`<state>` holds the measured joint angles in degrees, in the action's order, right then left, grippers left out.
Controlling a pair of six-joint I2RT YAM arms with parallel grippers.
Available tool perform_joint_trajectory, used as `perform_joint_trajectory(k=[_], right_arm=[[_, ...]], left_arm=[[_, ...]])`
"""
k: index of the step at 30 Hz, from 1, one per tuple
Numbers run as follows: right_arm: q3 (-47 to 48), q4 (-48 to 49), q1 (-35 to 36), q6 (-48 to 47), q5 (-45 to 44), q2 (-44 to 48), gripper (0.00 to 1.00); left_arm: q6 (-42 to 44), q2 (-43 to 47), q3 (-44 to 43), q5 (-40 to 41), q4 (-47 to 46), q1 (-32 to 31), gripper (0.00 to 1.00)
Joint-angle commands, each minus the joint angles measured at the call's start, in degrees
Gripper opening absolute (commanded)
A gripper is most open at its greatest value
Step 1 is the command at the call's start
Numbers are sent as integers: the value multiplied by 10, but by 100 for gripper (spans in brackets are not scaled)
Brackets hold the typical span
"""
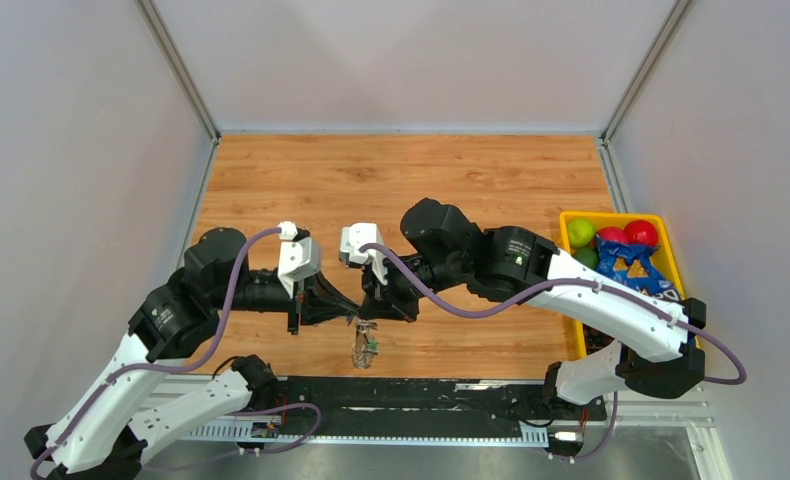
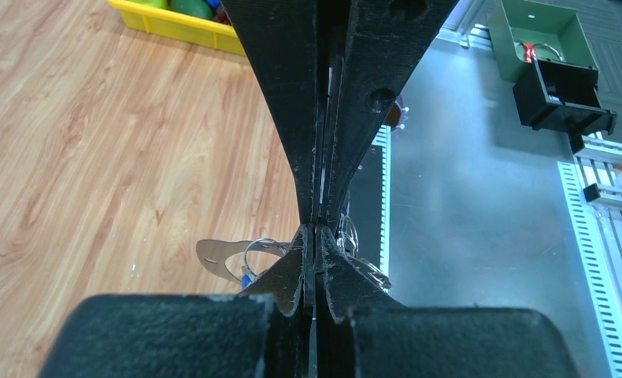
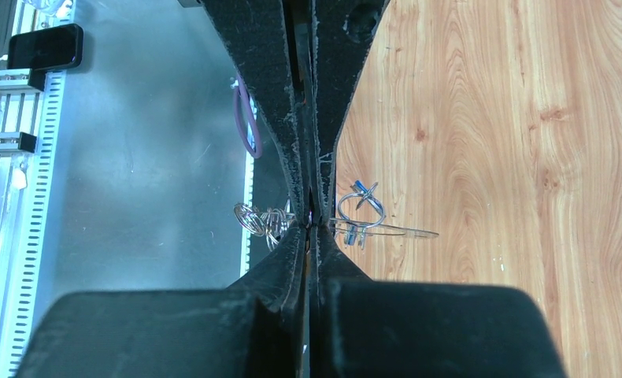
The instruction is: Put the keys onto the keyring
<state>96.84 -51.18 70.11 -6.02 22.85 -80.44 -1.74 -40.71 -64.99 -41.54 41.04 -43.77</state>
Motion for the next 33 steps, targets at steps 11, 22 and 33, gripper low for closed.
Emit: perform_joint_trajectory(k=[11,22,33], right_arm=[[-4,67,3,10,-41,71,36],[-10,135,3,4,-144,140,42],[0,189,3,0,-130,145,37]], left_arm=[[-41,64,59,28,-211,0,0],[-129,95,116,47,-484,0,0],[-263,96,206,135,-765,-1,0]])
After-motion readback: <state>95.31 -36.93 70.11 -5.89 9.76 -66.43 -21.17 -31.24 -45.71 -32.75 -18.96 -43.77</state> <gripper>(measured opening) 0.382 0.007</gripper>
